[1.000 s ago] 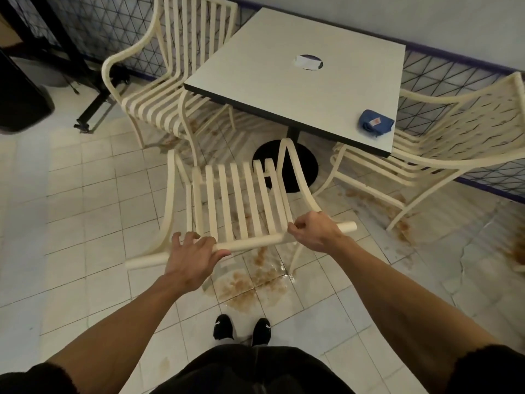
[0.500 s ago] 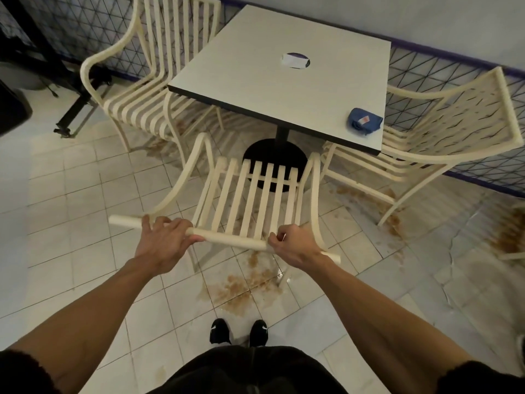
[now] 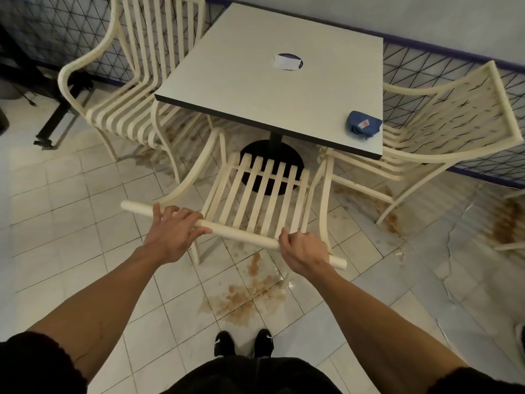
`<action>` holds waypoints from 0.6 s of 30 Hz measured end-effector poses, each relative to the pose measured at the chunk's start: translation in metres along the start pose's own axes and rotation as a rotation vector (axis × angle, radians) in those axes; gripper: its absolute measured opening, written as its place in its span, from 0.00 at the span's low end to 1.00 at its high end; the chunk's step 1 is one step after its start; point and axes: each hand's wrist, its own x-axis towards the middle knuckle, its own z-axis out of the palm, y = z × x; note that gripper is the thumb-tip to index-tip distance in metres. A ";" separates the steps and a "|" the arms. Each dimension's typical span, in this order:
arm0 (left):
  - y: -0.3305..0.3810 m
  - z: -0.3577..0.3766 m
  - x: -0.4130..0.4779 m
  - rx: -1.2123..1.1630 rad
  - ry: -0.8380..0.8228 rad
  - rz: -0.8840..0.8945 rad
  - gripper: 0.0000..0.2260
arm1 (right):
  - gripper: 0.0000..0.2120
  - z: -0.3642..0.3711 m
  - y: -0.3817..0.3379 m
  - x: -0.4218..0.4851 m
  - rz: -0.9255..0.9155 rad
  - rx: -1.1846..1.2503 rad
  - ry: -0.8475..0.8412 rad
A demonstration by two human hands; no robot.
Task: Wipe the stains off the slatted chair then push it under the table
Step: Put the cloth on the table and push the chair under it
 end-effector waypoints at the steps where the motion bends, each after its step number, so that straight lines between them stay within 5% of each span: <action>1: -0.002 -0.001 0.006 -0.004 -0.010 0.003 0.32 | 0.19 -0.003 -0.001 0.003 0.008 -0.009 -0.008; 10: -0.007 -0.012 0.034 -0.039 -0.039 0.039 0.32 | 0.16 -0.012 -0.001 0.028 0.119 0.039 -0.054; 13: -0.008 -0.016 0.037 -0.109 -0.050 0.047 0.26 | 0.16 -0.014 0.000 0.035 0.241 0.288 -0.082; 18: -0.033 -0.030 0.033 -0.623 0.098 0.012 0.10 | 0.13 -0.037 -0.030 0.056 0.239 0.557 -0.040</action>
